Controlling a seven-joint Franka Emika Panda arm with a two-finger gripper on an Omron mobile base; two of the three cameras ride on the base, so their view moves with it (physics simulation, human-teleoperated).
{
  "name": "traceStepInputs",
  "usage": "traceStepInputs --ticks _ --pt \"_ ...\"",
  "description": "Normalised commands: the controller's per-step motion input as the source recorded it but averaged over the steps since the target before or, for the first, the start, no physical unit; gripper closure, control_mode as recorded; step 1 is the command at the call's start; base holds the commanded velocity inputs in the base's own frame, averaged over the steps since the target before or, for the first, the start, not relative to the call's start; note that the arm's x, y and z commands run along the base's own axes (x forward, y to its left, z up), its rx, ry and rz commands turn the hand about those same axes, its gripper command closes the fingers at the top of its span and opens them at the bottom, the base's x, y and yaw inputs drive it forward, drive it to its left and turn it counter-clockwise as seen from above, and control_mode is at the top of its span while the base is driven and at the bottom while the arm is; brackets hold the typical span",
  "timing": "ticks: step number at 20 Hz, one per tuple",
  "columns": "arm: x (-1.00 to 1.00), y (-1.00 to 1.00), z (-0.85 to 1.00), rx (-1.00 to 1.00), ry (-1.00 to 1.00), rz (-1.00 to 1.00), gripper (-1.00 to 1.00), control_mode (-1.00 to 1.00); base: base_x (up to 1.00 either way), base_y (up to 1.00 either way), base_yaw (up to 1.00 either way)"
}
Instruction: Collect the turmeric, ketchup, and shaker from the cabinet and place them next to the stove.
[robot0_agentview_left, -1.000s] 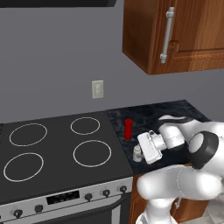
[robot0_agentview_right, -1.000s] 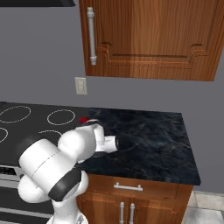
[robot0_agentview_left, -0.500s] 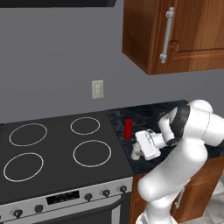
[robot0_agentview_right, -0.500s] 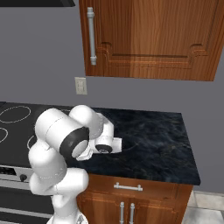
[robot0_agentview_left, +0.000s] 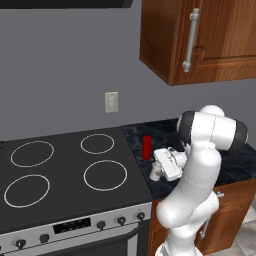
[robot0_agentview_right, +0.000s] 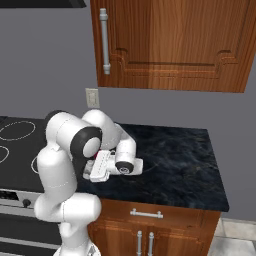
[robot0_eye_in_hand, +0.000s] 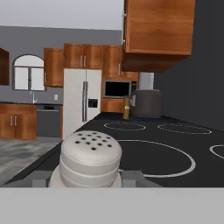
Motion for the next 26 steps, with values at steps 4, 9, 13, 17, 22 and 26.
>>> traceStepInputs --ticks 4,9,13,17,22,26 --pt "-0.02 -0.02 0.00 0.00 -0.15 0.00 1.00 -1.00 0.00 0.00 0.00" --pt "-0.16 0.06 -0.01 -0.05 -0.12 -0.03 -1.00 -1.00 0.00 0.00 0.00" --pt "-0.06 0.01 0.00 -0.04 -0.04 -0.07 -1.00 -1.00 0.00 0.00 0.00" --pt "0.00 0.00 0.10 -0.03 0.00 -0.09 -1.00 -1.00 0.00 0.00 0.00" --pt "0.06 0.00 0.19 -0.04 0.01 -0.09 -1.00 -1.00 0.00 0.00 0.00" --pt "0.03 -0.08 0.26 -0.01 0.00 -0.08 -1.00 -1.00 0.00 0.00 0.00"
